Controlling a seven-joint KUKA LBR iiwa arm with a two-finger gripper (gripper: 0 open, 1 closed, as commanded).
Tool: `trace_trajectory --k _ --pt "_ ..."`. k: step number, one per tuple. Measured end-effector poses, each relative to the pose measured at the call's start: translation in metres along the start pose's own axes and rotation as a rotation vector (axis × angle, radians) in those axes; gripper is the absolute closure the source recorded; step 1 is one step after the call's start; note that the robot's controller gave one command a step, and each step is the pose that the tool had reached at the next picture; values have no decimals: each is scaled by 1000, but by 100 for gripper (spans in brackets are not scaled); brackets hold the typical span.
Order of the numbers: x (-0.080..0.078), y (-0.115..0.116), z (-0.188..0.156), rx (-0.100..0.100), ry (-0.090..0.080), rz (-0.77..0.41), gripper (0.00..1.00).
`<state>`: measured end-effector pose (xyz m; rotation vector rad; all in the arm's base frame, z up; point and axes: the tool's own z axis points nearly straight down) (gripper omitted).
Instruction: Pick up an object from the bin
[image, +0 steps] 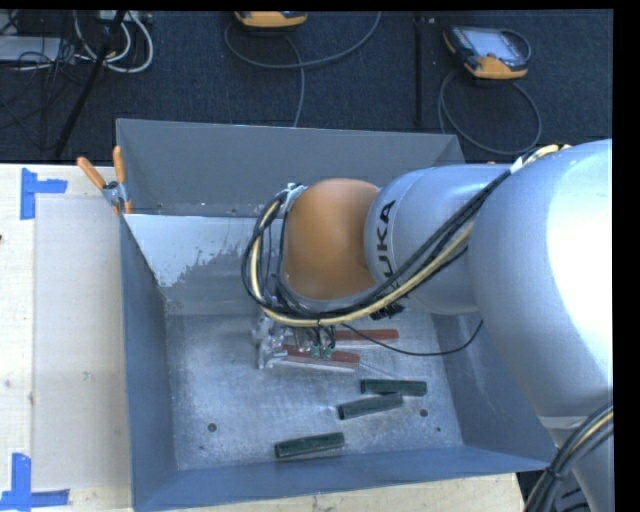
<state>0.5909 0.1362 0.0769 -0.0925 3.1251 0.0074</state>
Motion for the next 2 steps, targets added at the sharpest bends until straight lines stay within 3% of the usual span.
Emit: trace_trajectory --k 1,2 --pt "0 0 0 0 0 0 100" --pt "1 -10 -155 3 11 -1 100"
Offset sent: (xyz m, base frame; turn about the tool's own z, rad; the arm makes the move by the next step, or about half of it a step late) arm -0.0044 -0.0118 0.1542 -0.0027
